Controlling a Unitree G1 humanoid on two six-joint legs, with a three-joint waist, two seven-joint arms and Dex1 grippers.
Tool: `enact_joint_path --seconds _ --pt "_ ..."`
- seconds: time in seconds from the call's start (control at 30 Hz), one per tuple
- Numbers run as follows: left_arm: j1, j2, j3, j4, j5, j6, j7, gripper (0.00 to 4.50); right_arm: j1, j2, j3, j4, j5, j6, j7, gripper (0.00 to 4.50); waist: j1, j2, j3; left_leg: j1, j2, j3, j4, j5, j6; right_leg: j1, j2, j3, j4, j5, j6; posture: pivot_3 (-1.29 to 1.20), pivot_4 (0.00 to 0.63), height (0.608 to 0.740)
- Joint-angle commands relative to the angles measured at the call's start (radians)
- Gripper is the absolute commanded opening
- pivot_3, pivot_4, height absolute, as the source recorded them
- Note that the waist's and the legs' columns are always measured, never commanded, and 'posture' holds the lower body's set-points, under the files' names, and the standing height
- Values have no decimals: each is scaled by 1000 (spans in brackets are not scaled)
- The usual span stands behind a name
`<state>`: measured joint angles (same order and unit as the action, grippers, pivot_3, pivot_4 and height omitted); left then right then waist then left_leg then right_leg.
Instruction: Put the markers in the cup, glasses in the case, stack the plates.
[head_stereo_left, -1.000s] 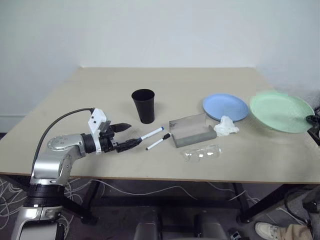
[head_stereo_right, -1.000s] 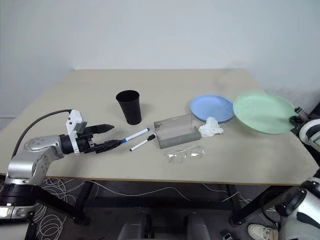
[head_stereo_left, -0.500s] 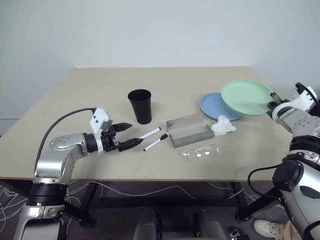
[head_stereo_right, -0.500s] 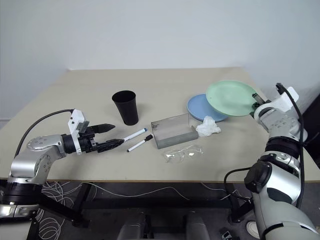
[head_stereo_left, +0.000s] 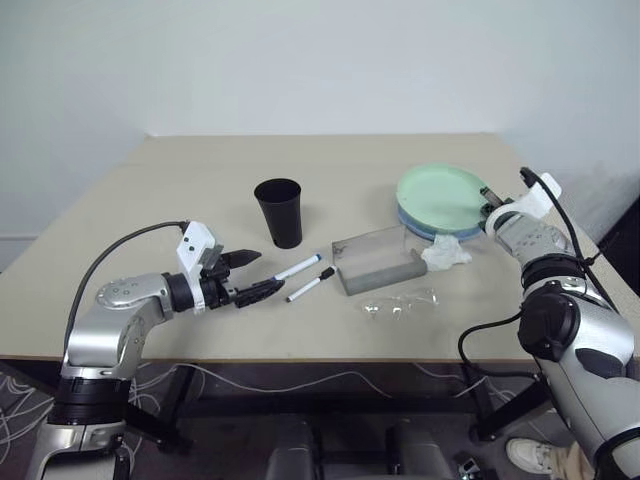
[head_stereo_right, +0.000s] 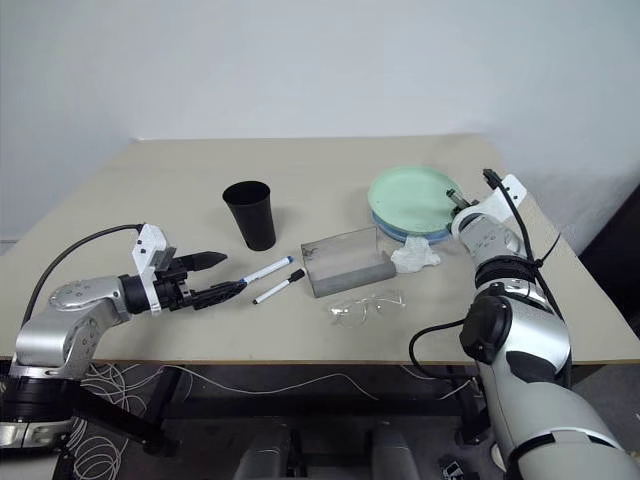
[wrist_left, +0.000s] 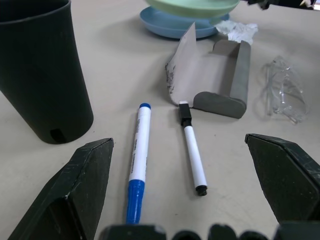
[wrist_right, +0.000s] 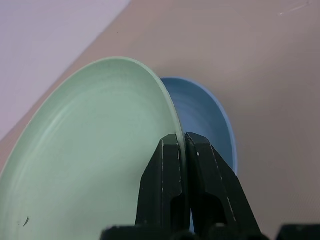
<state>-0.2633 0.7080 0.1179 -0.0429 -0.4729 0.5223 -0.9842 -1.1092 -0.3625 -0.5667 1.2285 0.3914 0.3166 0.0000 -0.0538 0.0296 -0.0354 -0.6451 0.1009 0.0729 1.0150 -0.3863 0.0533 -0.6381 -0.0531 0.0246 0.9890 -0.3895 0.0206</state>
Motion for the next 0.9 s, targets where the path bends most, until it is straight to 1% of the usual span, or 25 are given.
enact_joint_path --seconds 0.03,0.07,0.2,0.4,0.47,0.5,0.53,0.63,0.7,0.73,0.8,0.9 --pt "0 17 46 -47 -21 2 12 4500 -57 2 10 -11 3 -41 16 45 0 0 0 0 0 0 0 0 0 0 0 0 0 0 0 0 0 615" --pt "5 18 49 -51 -23 3 15 4500 -58 5 12 -9 4 -46 19 45 -1 0 0 0 0 0 0 0 0 0 0 0 0 0 0 0 0 615" --pt "10 20 53 -58 -26 6 20 4500 -61 8 15 -3 5 -60 21 1130 -1 0 0 0 0 0 0 0 0 0 0 0 0 0 0 0 0 615" --pt "6 20 53 -56 -27 7 22 4500 -64 9 16 -3 5 -81 29 3275 0 0 0 1 0 0 0 0 0 0 0 -1 0 0 0 0 0 615" --pt "2 17 50 -54 -27 6 24 4500 -64 -1 54 -25 -28 -85 47 3954 -1 0 0 1 0 0 0 0 0 0 0 -1 0 0 0 0 0 615" --pt "1 16 48 -54 -26 6 24 4500 -63 -10 93 -47 -58 -74 74 4330 -1 0 0 1 0 0 0 0 0 0 0 -1 0 0 0 0 0 615" --pt "1 15 47 -54 -27 6 25 4500 -58 -21 144 -75 -95 -58 113 4492 -1 0 0 1 0 0 0 0 0 0 0 -1 0 0 0 0 0 615" --pt "1 13 44 -51 -27 6 25 4500 -7 -66 325 -217 -201 45 286 4492 0 1 0 1 0 0 -1 0 0 -1 0 -1 0 0 0 0 0 615" --pt "1 13 44 -51 -28 6 24 4500 28 -85 381 -298 -218 103 350 4492 2 1 0 1 0 0 -2 0 0 1 0 -1 -1 0 0 0 0 615" --pt "1 13 42 -50 -27 7 24 4500 65 -106 423 -384 -221 168 411 4492 2 1 0 2 0 0 -2 0 0 2 0 -2 -1 0 0 0 0 615" --pt "0 13 41 -48 -27 7 23 4500 114 -131 465 -497 -220 252 474 4492 2 0 0 2 0 0 -2 0 0 2 0 -3 -1 0 0 0 0 615" --pt "-8 10 35 -42 -26 8 21 4500 220 -213 536 -725 -207 411 595 4492 5 1 0 2 0 -1 -3 0 0 2 0 -3 -2 0 0 0 0 615"
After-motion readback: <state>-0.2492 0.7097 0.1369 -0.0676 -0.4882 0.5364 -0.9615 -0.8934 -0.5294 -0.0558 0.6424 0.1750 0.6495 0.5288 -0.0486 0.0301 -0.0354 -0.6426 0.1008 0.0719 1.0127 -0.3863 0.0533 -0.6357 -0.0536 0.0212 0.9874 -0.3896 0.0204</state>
